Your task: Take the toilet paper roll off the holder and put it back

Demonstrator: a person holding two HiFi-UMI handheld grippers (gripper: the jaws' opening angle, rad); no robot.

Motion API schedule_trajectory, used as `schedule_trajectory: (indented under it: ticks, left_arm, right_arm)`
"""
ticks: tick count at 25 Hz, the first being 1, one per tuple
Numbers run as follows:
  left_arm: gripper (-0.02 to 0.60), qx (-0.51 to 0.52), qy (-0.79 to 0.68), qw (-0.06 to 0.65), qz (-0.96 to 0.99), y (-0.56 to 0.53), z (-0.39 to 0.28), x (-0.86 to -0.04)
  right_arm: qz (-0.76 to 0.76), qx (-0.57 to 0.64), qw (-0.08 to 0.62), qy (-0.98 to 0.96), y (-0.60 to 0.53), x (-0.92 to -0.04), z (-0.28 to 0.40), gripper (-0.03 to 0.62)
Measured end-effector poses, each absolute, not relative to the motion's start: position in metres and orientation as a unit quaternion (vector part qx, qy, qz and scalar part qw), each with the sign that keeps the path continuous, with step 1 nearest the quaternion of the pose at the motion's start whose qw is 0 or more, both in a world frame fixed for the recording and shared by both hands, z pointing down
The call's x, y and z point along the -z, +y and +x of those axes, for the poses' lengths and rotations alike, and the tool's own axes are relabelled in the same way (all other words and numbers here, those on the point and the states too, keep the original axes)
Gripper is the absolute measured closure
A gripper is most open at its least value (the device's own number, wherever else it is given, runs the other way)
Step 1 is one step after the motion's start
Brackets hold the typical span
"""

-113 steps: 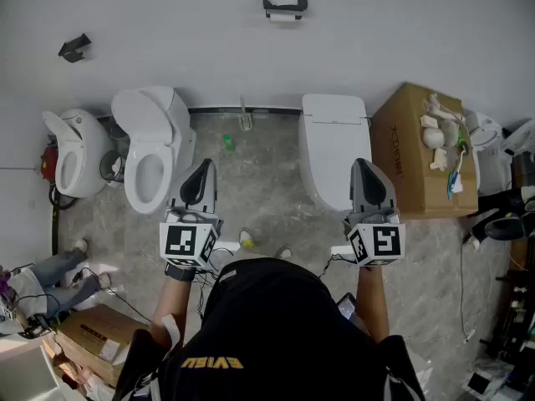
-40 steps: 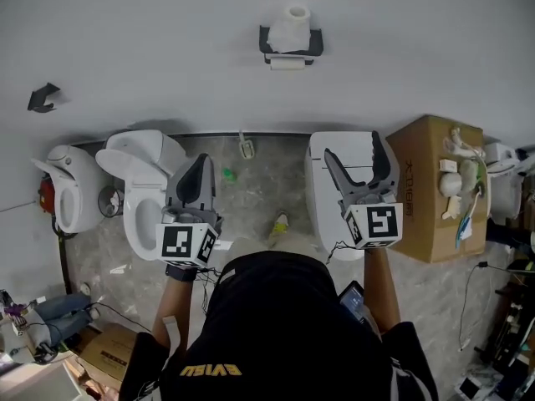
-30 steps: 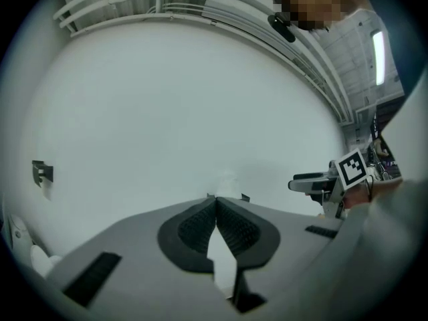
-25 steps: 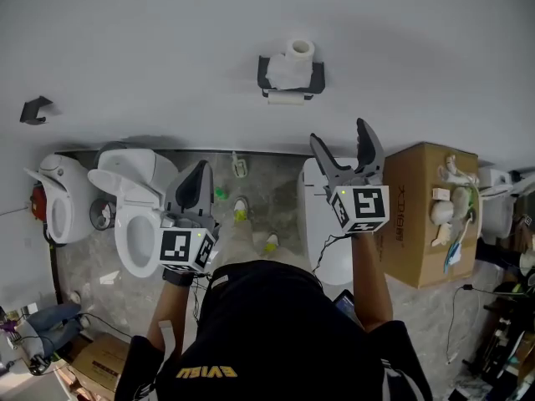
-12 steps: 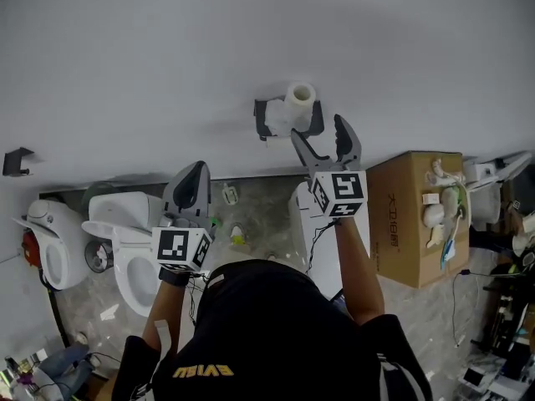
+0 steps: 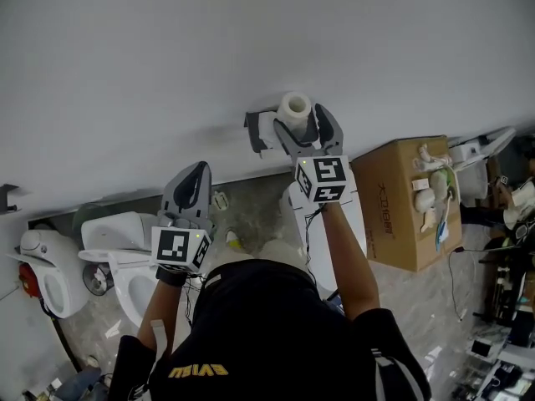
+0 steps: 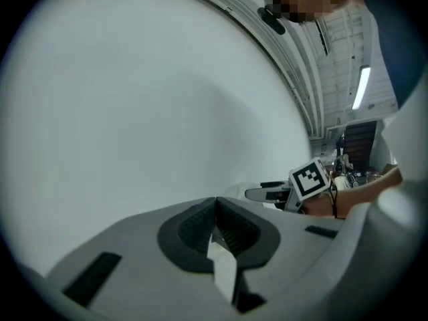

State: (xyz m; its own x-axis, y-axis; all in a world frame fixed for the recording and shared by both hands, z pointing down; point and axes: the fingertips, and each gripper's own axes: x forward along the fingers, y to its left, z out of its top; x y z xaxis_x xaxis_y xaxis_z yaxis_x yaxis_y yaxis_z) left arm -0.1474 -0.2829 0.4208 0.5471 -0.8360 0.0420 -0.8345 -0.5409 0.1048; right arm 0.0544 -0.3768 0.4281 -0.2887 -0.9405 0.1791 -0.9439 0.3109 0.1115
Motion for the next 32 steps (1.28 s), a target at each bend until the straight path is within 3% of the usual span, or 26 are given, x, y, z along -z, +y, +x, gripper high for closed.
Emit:
schedule_trajectory:
  ticks: [8,24,32]
  left_arm:
    - [0.571,0.013,-0.484,0.062,0.873,-0.296,-0.136,-0.420]
    - [0.571,0.009,-0.487,0.058,0.871,-0.302,-0.126,-0.418]
    - [0.571,0.007,-0.494,0.057,0.868,-0.302,-0.123,-0.419]
  right_arm:
    - [0.574,-0.009,0.118,-0.811,-0.390,-0.435,0.052,0.186]
    - [0.554,-0.015,0.123,-0.823,-0.393,-0.440,0.047,0.281]
    - [0.546,-0.018,0.122,-0.829,-0.394,-0.441,0.048,0.290]
